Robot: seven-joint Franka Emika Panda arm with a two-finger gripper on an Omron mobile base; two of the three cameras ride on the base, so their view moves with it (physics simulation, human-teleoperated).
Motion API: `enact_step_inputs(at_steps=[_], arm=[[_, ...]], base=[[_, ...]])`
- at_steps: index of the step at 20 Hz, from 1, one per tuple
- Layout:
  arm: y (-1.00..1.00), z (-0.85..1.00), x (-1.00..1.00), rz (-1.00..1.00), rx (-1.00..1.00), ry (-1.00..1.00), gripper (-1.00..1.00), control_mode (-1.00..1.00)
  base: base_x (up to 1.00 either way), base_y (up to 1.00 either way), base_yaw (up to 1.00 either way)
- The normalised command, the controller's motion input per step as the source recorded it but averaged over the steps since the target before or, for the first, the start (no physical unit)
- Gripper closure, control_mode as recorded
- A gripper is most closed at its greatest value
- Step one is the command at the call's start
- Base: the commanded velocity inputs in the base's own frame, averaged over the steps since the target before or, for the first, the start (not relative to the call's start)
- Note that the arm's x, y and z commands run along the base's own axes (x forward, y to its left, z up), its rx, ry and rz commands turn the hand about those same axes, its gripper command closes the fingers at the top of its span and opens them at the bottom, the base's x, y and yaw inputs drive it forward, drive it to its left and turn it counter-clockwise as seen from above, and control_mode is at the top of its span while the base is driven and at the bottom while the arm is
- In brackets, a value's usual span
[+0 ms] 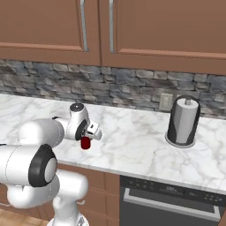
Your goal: Four empty soda cans are scattered around the kitchen. Gather all the cans and cluster them next to the stove for recycling.
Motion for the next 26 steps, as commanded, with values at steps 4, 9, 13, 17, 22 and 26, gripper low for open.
enact_step_inputs(at_steps=[4, 9, 13, 17, 22, 26], arm=[[-0.03, 0.36, -0.45, 0.03, 0.01, -0.16, 1.00, -1.00], [0.00, 0.91, -0.38, 0.02, 0.00, -0.14, 1.00, -1.00], [0.00, 1.00, -0.23, 0.00, 0.00, 0.00, 1.00, -1.00], [0.00, 0.97, -0.22, 0.00, -0.07, -0.08, 1.00, -1.00], [0.01, 0.98, -0.07, 0.00, -0.07, -0.08, 1.00, -1.00], [-0.03, 0.83, -0.29, 0.00, -0.01, 0.00, 1.00, -1.00]], base=[[0.00, 0.00, 0.00], [0.00, 0.00, 0.00], [0.00, 0.00, 0.00], [0.00, 0.00, 0.00], [0.00, 0.00, 0.00], [0.00, 0.00, 0.00]])
